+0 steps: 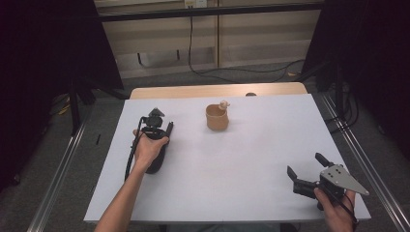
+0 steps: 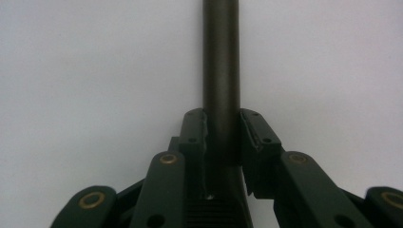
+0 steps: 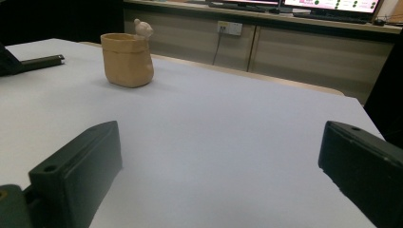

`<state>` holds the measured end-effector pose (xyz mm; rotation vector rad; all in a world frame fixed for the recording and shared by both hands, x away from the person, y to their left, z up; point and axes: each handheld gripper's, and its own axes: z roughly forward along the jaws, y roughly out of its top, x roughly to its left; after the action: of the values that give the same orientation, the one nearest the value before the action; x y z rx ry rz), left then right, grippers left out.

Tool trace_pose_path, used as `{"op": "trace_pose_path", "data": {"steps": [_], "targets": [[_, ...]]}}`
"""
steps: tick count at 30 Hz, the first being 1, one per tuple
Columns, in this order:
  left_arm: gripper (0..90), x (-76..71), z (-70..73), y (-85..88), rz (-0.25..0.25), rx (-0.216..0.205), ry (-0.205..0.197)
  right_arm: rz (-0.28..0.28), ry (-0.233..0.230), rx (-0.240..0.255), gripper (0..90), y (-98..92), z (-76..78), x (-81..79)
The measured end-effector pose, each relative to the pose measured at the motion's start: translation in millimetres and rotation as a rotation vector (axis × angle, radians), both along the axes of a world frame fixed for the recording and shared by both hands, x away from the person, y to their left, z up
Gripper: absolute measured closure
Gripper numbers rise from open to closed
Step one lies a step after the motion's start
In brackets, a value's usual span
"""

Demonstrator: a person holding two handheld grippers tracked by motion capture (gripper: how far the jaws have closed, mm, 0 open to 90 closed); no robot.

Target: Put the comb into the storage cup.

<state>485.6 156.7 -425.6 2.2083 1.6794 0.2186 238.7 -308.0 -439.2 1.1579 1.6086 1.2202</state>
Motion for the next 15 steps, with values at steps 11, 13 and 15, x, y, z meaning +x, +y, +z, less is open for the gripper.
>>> {"op": "trace_pose_path", "data": {"steps": [11,13,15], "targets": [[72.9,4.5,2.8,8.7,-0.051,-0.044,0.037,-0.003,0.004,0.0,0.0,-0.3,0.0,-0.1],[72.9,4.0,3.7,11.3,-0.055,-0.042,0.041,-0.004,0.003,0.001,0.0,-0.3,0.0,0.1],[72.9,3.9,4.0,12.4,-0.053,-0.049,0.034,-0.002,0.004,0.001,0.0,-0.2,0.0,0.1]]}}
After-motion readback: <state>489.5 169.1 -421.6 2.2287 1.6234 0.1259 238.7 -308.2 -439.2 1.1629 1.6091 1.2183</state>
